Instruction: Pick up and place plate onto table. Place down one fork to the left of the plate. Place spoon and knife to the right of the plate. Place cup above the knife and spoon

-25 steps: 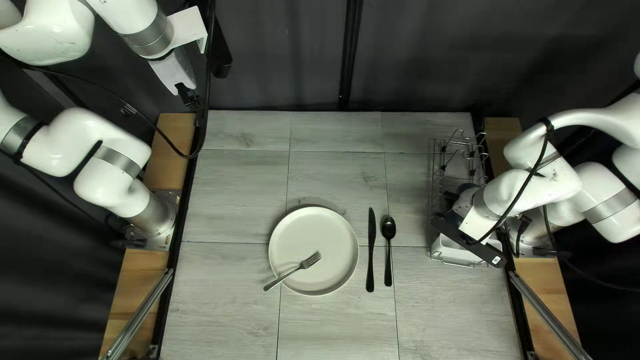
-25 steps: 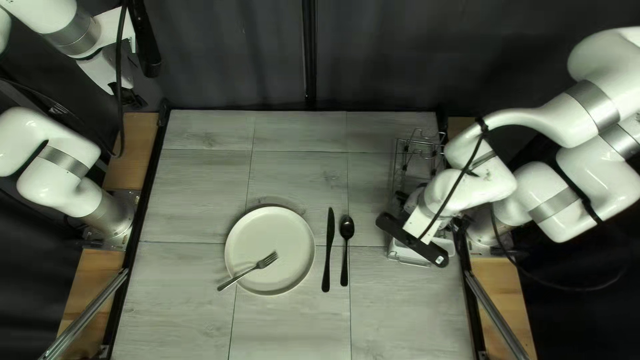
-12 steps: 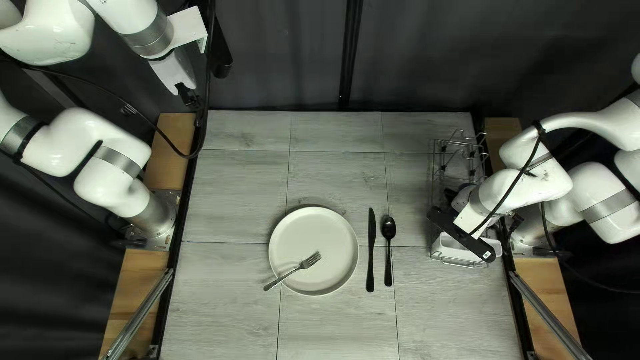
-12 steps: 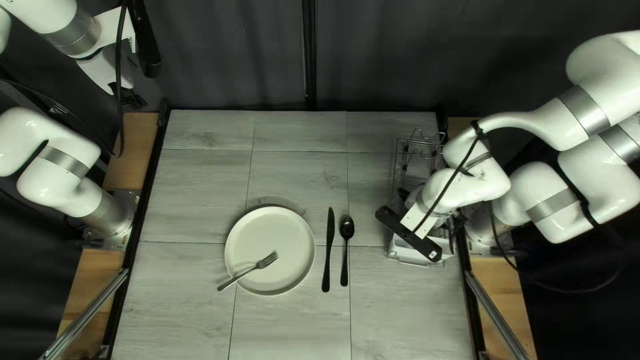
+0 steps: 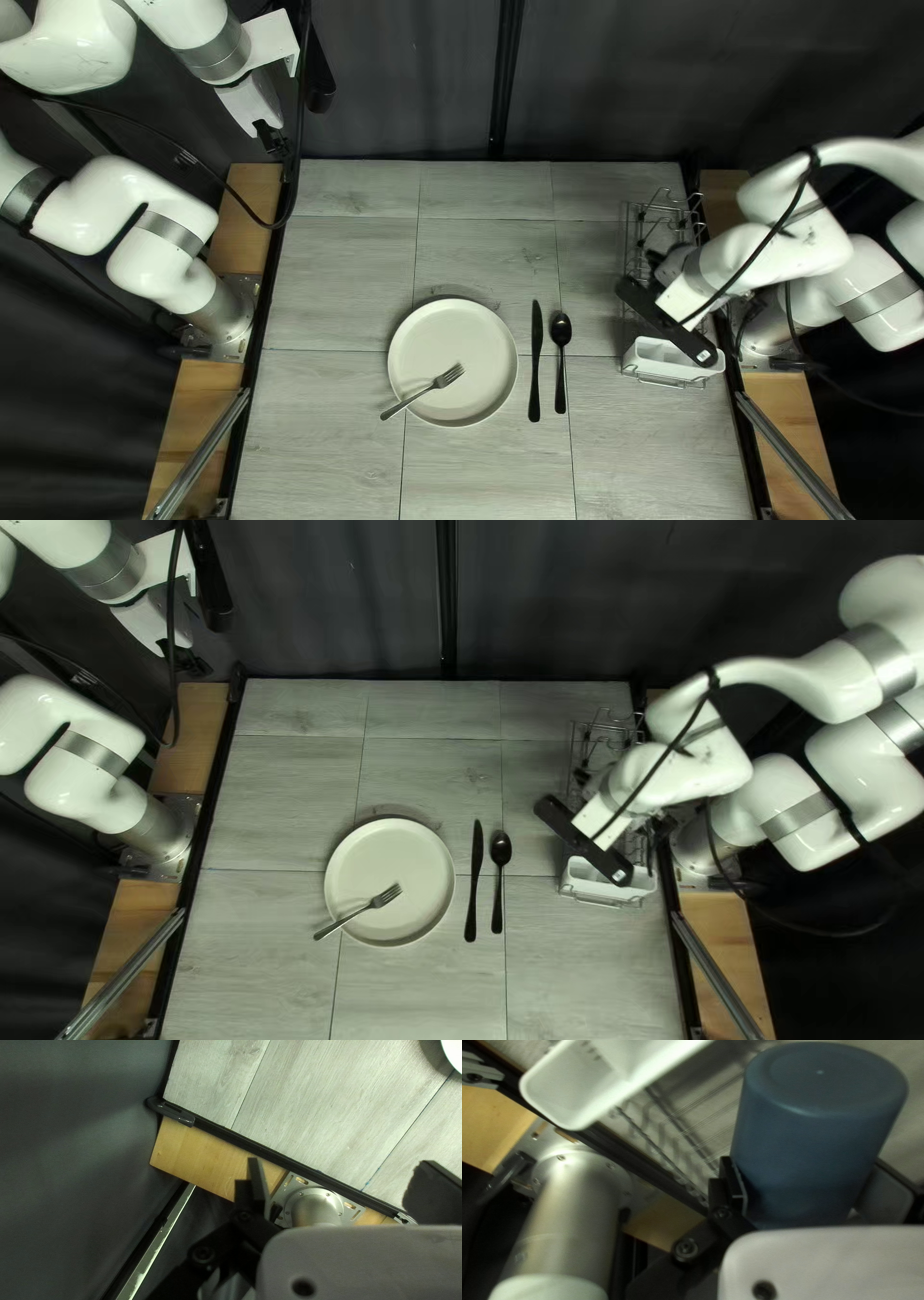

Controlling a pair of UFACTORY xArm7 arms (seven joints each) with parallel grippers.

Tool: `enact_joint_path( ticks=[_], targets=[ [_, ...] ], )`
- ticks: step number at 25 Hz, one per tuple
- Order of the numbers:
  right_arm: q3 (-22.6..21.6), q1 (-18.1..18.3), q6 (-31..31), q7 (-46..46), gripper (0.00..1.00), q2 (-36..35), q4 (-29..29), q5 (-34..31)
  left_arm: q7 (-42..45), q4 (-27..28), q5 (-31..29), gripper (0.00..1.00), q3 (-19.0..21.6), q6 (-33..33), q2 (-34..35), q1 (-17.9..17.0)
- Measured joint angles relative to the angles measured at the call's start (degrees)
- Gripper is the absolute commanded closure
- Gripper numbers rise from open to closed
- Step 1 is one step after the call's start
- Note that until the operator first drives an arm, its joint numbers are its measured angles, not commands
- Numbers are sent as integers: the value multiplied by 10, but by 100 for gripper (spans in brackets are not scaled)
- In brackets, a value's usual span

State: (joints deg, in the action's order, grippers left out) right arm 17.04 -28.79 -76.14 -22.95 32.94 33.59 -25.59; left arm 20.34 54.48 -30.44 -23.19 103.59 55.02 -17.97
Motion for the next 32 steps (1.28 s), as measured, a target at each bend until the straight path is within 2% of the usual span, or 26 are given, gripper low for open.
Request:
enact_joint_path(
  ticks=[5,12,15,21,32],
  targets=[
    [7,-13,25,-20,100,-138,103,-5,0,0,0,0,0,0,0,0],
    [40,-3,139,-96,100,-299,188,2,0,0,0,0,0,0,0,0],
    [51,9,173,-120,100,-340,212,17,0,0,0,0,0,0,0,0],
    [38,-2,185,-100,100,-414,278,45,0,0,0,0,0,0,0,0],
    [15,4,206,-83,100,-564,443,107,0,0,0,0,0,0,0,0]
  ],
)
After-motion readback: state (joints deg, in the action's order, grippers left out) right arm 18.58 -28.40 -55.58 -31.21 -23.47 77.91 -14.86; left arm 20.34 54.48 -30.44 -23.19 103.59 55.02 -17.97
